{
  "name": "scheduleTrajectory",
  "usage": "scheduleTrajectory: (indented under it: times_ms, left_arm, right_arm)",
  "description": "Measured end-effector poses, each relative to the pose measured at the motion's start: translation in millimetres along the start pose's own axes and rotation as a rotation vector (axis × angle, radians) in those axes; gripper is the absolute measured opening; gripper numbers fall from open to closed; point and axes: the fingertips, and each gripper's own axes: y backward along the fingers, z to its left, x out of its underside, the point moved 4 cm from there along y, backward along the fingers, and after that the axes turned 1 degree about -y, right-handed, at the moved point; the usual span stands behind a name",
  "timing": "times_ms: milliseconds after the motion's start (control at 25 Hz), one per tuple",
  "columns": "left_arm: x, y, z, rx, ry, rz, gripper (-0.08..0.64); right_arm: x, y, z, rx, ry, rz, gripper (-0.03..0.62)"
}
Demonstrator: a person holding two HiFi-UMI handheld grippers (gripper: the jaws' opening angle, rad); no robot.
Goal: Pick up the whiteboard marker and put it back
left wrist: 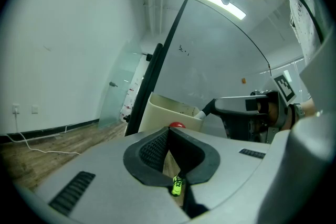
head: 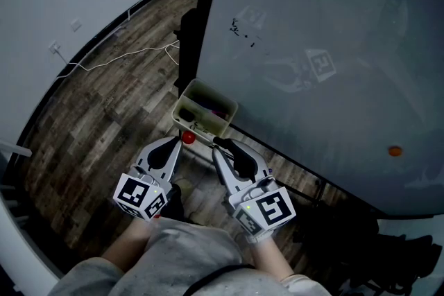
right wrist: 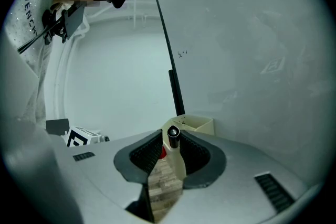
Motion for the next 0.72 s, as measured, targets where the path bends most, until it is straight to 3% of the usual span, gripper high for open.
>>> scheduleTrajectory:
  times_ms: [720]
  left_arm:
    - [2.5,16.5,-12.2,-0.002,-0.004,-0.014,0.015]
  right_arm:
    - [9.4,19.7,1.0,0.052,-0.030,0.000,0.103]
